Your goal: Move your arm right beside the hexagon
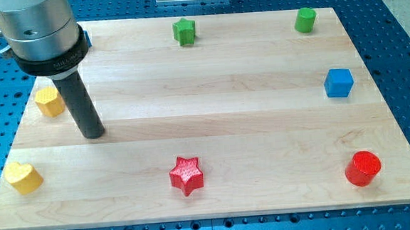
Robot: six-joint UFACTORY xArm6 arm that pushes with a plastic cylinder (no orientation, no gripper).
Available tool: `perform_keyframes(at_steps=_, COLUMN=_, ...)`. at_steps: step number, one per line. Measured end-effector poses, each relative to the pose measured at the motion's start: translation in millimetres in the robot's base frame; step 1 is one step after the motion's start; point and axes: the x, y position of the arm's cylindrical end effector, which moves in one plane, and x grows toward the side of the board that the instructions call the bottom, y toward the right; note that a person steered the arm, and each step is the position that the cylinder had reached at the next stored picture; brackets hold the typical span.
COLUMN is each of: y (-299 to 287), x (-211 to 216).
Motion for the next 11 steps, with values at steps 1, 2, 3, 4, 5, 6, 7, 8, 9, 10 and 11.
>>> perform_keyframes(at_steps=1, y=0, x=0)
perform_keyframes(at_steps=2, y=0, x=0)
perform_keyframes(at_steps=3, y=0, x=2)
perform_keyframes(at_steps=4, y=0, x=11)
perform_keyframes(at_steps=5, y=9, x=-8)
perform_keyframes(at_steps=6, y=21, x=-4)
perform_keyframes(at_steps=7, y=23, x=-4)
perform_keyframes(at_steps=8, y=23, x=-4)
perform_keyframes(at_steps=9, y=25, x=-19)
perform_keyframes(at_steps=10, y=27, x=-70)
perform_keyframes(at_steps=11, y=89, x=-93)
